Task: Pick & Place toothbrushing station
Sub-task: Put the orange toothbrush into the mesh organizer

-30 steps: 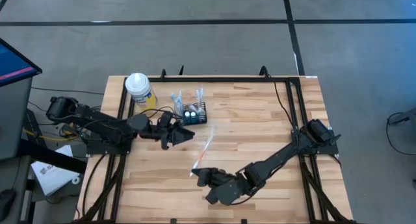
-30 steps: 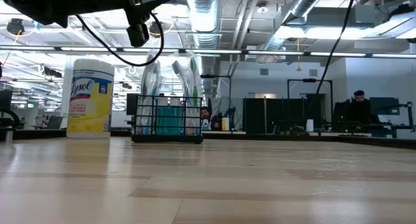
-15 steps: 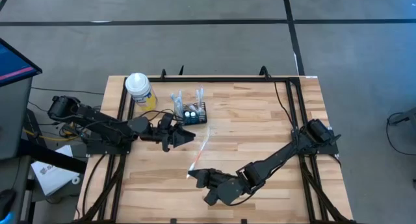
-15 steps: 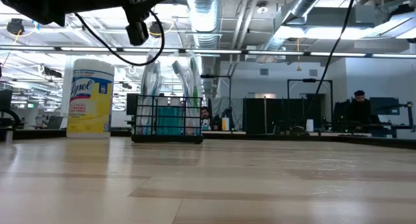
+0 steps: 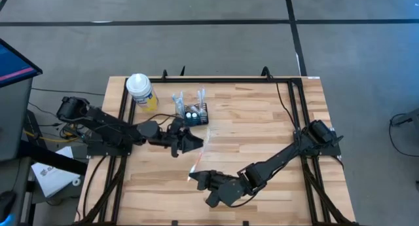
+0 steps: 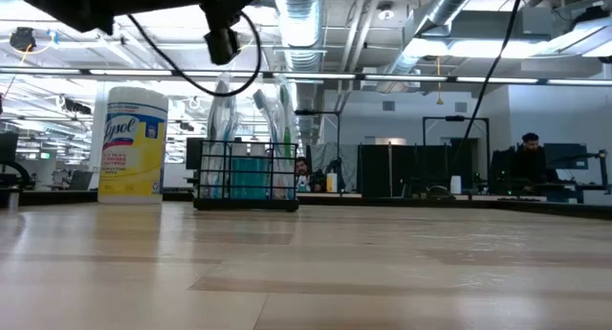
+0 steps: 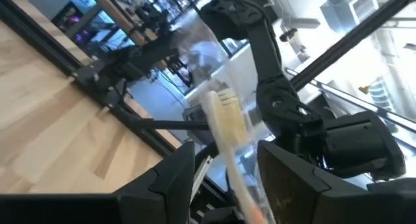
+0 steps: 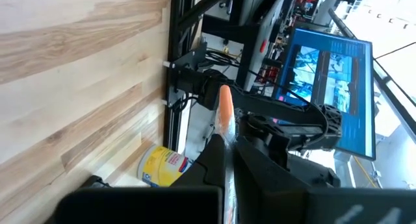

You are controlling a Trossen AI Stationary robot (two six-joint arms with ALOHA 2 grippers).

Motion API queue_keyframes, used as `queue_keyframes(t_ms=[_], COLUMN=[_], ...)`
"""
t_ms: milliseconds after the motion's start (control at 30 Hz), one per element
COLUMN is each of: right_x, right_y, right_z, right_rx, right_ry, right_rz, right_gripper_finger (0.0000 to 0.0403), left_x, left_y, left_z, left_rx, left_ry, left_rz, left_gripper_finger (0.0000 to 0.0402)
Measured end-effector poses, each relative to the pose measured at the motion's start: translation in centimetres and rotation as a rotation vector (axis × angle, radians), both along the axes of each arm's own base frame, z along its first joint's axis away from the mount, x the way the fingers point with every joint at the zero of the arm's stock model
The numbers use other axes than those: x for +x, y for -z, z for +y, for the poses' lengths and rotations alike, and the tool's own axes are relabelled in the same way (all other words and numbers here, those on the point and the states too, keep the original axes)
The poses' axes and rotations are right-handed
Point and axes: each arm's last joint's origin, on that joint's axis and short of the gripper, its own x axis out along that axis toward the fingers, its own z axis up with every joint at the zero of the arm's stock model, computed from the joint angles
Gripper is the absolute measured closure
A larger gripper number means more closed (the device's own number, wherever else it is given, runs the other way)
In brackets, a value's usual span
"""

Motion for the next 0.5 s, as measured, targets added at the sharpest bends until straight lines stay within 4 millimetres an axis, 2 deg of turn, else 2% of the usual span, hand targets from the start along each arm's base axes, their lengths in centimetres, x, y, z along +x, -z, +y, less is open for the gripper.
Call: queue_keyframes(t_ms=[233,500], right_x=[0.0,0.2], right_y=[0.0,0.0], right_z=[0.0,-0.5], right_rx=[-0.002,-0.005], right_ry=[0.004,0.043], right_rz=[0.004,-0.006], right_gripper_finger=[0.0402,0.0401], left_x=[1.8,2.0], left_y=[-0.6,-0.6], left_z=[-0.5,-0.8], left_rx=[0.008,0.034], left_ry=[0.06,0.09], left_rz=[-0.014,-0.015], left_gripper_finger=[0.0238,0.0253])
